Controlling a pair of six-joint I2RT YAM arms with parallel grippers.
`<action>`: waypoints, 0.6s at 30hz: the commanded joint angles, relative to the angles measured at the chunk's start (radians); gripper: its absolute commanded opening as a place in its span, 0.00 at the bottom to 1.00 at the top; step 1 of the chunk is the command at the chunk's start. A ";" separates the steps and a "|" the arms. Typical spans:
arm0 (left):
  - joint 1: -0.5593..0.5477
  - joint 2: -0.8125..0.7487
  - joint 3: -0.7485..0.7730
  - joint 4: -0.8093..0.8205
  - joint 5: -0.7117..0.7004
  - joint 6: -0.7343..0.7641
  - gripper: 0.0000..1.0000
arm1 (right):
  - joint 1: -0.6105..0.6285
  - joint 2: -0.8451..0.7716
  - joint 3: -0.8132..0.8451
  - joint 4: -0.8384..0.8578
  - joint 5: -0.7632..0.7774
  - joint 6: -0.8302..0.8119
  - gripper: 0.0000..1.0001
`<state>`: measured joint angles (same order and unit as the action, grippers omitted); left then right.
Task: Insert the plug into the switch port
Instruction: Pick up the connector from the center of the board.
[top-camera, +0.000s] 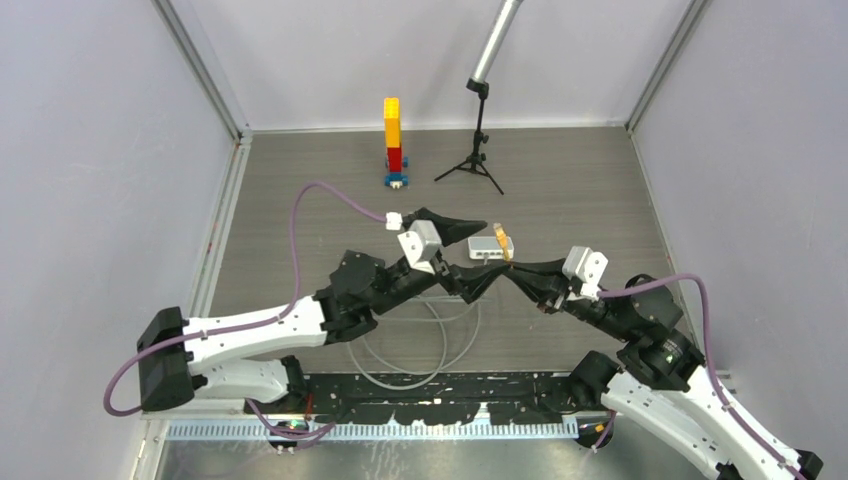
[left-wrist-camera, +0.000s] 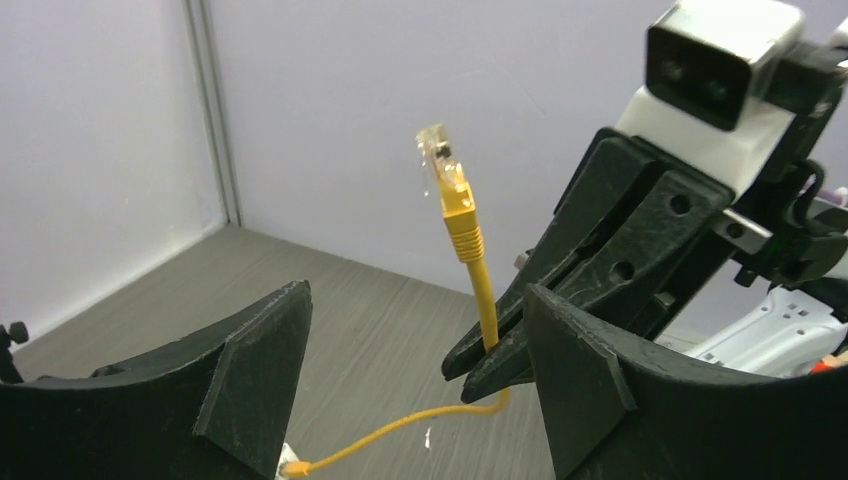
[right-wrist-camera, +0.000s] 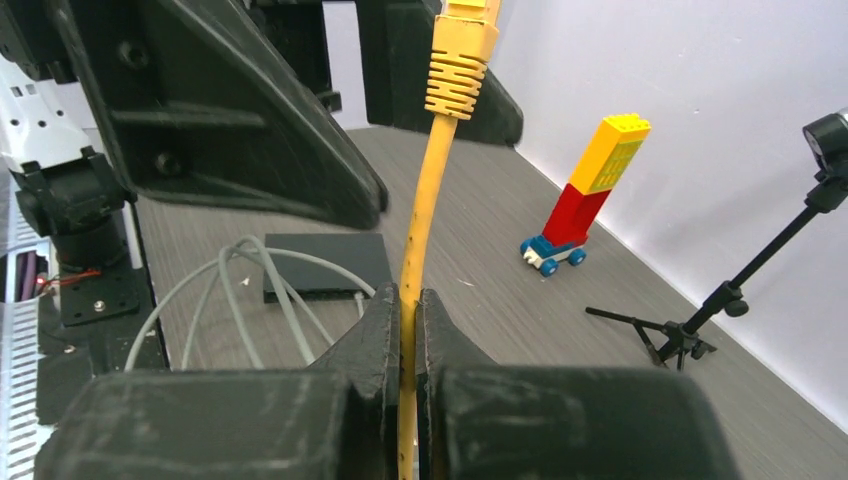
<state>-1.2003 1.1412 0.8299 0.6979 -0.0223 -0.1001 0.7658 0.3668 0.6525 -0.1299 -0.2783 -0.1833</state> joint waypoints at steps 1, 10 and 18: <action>-0.001 0.035 0.069 0.100 -0.035 -0.002 0.77 | 0.000 -0.003 0.024 0.038 0.039 -0.037 0.00; -0.002 0.050 0.081 0.171 -0.055 -0.022 0.62 | 0.000 -0.012 0.015 0.016 0.018 -0.027 0.01; -0.001 0.056 0.092 0.155 -0.068 -0.034 0.37 | 0.001 -0.020 0.009 0.018 -0.002 -0.018 0.01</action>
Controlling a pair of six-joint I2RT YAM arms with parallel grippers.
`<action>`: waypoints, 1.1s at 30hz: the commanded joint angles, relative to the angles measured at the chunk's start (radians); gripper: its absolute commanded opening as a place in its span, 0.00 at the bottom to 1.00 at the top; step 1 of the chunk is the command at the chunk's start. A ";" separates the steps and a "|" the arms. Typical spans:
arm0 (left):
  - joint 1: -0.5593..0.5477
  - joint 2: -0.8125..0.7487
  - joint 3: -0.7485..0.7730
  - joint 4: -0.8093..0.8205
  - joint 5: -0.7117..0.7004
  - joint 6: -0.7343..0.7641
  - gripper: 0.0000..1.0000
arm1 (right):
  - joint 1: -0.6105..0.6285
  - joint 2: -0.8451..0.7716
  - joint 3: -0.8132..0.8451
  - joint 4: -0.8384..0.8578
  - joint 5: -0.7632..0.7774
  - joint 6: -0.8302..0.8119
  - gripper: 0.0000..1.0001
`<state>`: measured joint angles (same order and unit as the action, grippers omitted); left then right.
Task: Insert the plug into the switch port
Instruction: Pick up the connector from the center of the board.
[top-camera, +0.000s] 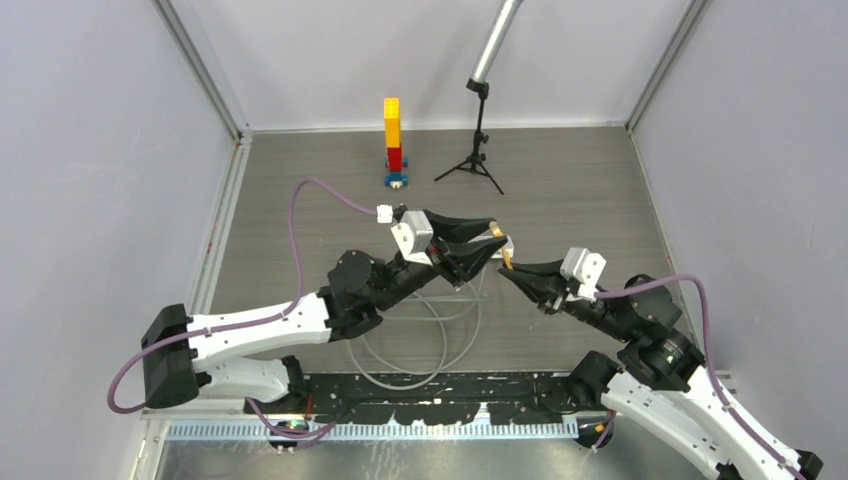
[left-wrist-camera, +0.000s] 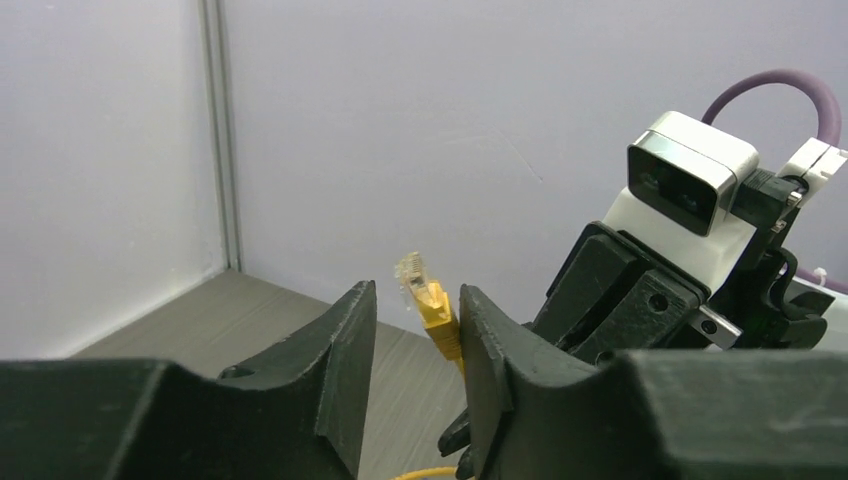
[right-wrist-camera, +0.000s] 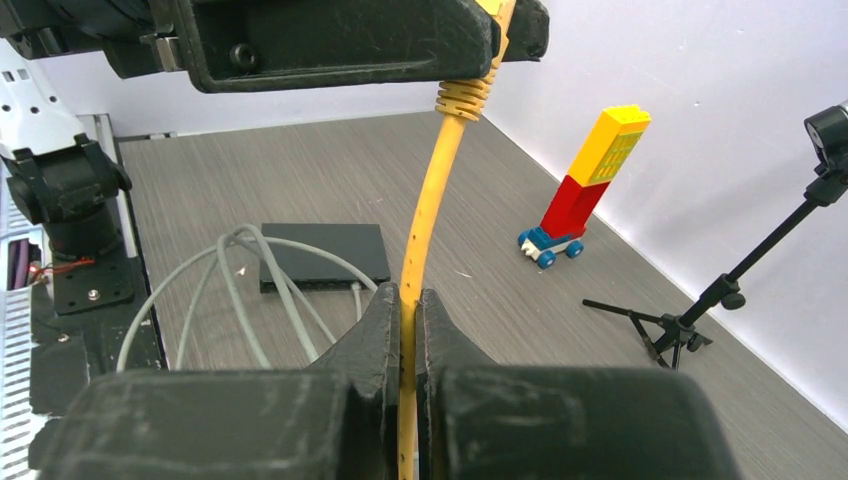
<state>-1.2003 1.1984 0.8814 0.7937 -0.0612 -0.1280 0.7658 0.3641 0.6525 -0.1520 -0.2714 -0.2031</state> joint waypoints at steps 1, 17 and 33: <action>-0.001 0.002 0.044 0.055 -0.030 -0.010 0.30 | 0.000 -0.017 0.009 0.041 -0.011 0.002 0.00; 0.002 -0.164 0.032 -0.242 0.399 0.140 0.00 | 0.001 -0.053 0.041 0.072 -0.223 0.070 0.67; 0.025 -0.238 0.285 -1.167 1.144 0.767 0.00 | 0.008 0.323 0.157 0.576 -0.886 0.456 0.62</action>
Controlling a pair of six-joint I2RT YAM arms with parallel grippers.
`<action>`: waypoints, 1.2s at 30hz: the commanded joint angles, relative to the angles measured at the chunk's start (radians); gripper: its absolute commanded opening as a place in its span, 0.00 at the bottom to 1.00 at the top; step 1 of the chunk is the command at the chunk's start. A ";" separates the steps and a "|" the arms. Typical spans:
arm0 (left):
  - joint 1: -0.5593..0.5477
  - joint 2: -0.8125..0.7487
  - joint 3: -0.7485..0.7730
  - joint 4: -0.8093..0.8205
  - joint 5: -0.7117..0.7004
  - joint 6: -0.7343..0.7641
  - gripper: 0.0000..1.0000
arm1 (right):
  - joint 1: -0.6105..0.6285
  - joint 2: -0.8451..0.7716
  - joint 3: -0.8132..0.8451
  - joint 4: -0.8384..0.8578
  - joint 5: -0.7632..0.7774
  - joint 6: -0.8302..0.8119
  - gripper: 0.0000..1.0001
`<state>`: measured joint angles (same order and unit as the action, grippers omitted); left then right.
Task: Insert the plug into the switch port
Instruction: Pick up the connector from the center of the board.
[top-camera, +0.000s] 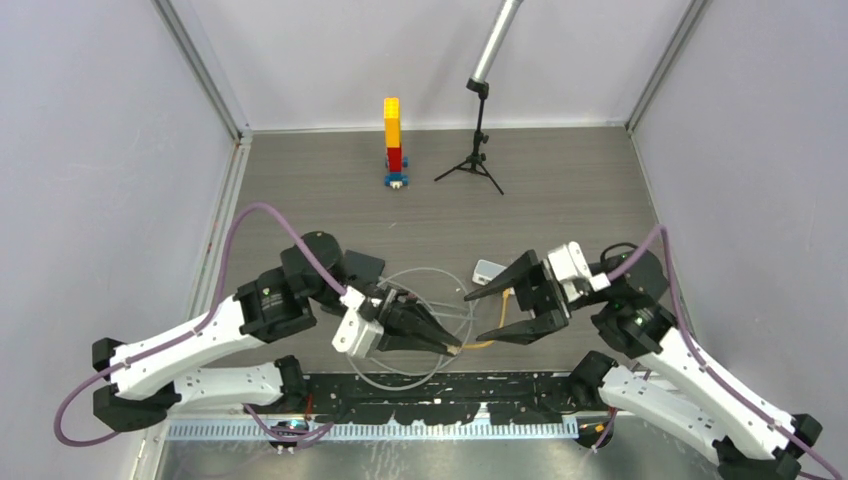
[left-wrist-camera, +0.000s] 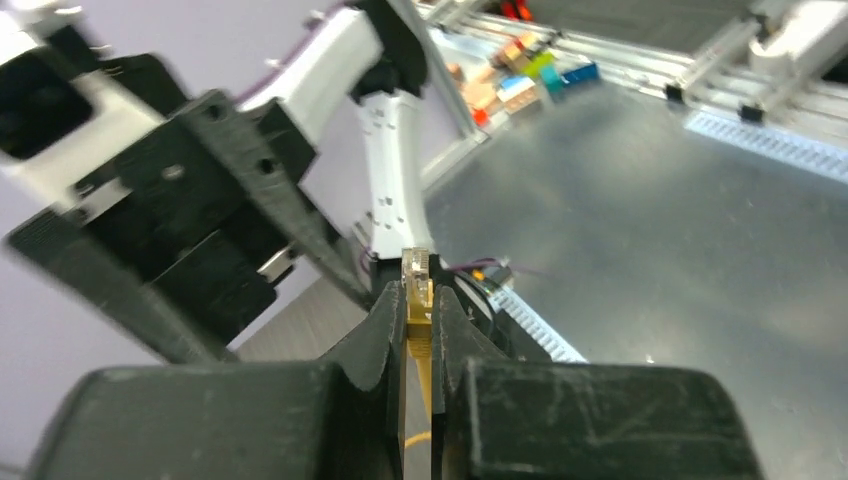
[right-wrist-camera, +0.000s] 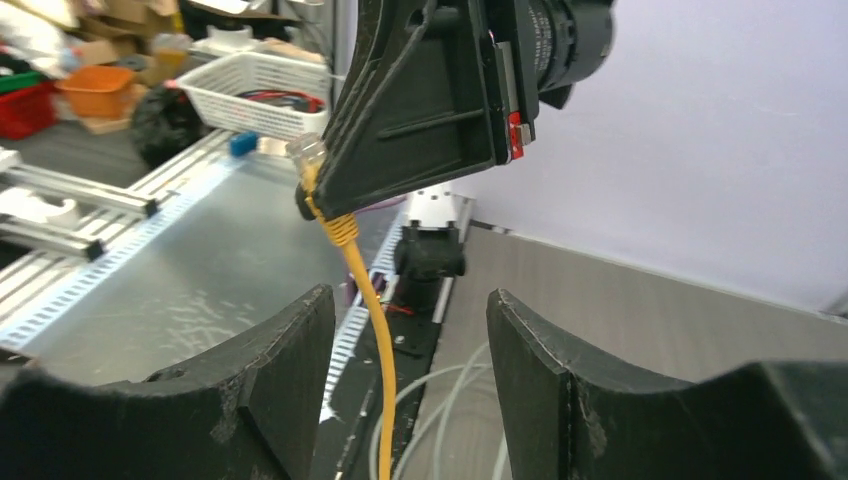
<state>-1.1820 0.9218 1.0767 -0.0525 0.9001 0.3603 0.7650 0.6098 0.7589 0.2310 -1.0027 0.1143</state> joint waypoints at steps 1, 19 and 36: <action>0.007 0.055 0.116 -0.398 0.189 0.356 0.00 | 0.009 0.103 0.066 0.147 -0.185 0.112 0.61; 0.007 0.171 0.286 -0.917 -0.032 1.064 0.00 | 0.045 0.258 0.166 -0.457 -0.298 -0.508 0.65; 0.007 0.133 0.274 -0.853 0.116 1.077 0.00 | 0.136 0.421 0.216 -0.423 -0.267 -0.654 0.60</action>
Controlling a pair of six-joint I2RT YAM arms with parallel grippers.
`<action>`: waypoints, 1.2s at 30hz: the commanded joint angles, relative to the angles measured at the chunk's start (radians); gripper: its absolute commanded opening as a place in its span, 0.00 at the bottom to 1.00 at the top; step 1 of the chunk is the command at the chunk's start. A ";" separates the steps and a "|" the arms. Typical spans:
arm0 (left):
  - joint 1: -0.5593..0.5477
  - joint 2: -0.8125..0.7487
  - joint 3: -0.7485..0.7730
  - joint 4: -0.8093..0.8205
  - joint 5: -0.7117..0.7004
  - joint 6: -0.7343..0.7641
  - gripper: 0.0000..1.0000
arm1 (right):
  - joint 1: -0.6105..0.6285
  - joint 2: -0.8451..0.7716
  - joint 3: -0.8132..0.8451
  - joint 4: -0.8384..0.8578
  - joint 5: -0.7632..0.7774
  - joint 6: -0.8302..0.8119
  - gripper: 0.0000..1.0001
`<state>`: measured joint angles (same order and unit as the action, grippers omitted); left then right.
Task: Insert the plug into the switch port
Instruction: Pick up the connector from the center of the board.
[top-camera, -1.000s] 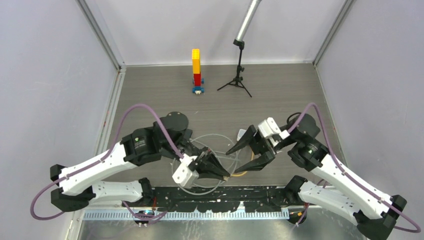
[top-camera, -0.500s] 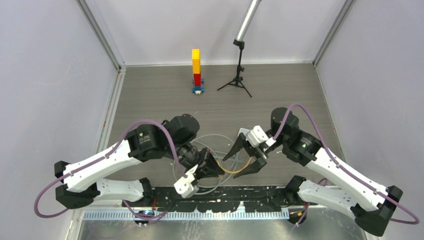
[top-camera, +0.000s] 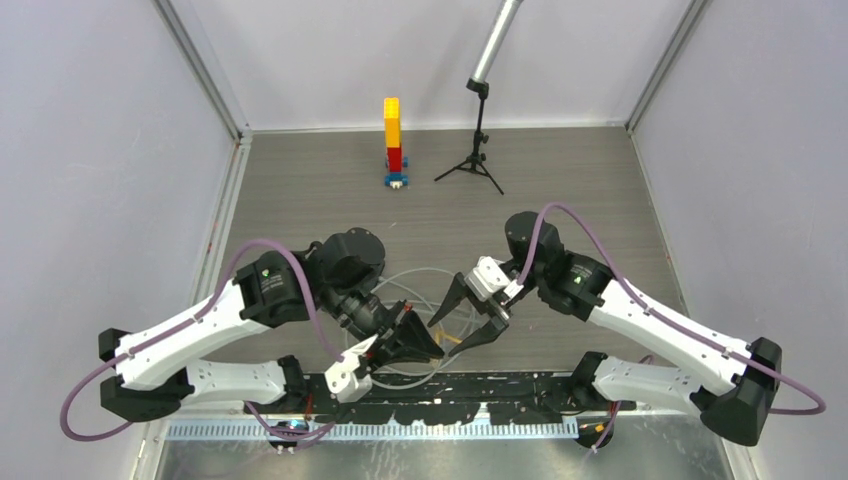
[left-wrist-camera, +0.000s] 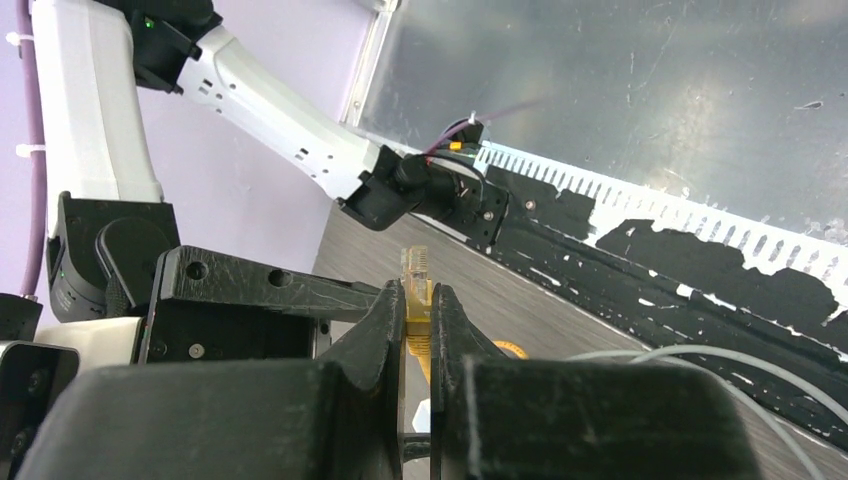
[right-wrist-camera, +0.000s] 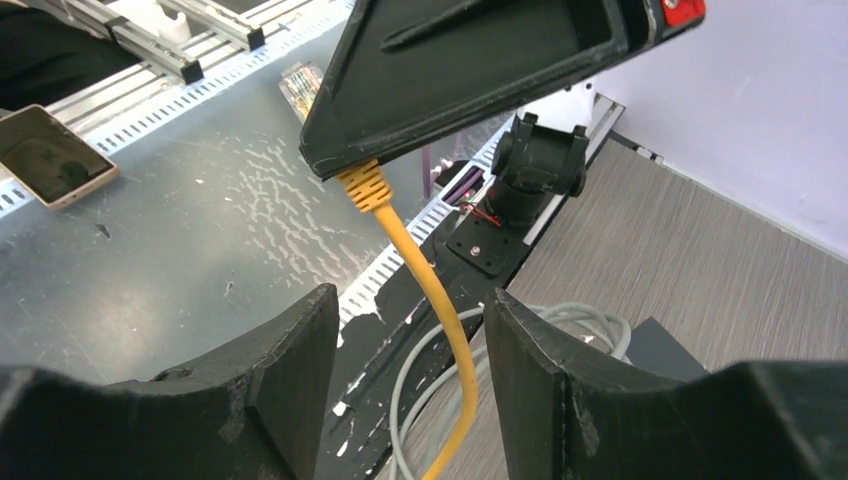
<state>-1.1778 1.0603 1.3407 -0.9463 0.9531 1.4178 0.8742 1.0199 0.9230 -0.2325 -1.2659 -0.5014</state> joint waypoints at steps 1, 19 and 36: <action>0.002 -0.005 0.010 0.041 0.066 0.020 0.00 | 0.033 0.016 0.054 0.045 -0.001 -0.039 0.59; 0.003 -0.040 -0.038 0.080 0.061 -0.013 0.05 | 0.060 0.028 0.057 0.068 0.008 -0.028 0.01; 0.002 -0.546 -0.601 0.926 -0.695 -1.046 1.00 | 0.060 -0.224 0.145 -0.376 0.906 0.252 0.01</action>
<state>-1.1759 0.6060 0.7998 -0.2810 0.5858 0.7410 0.9340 0.8059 0.9714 -0.4622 -0.6609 -0.3550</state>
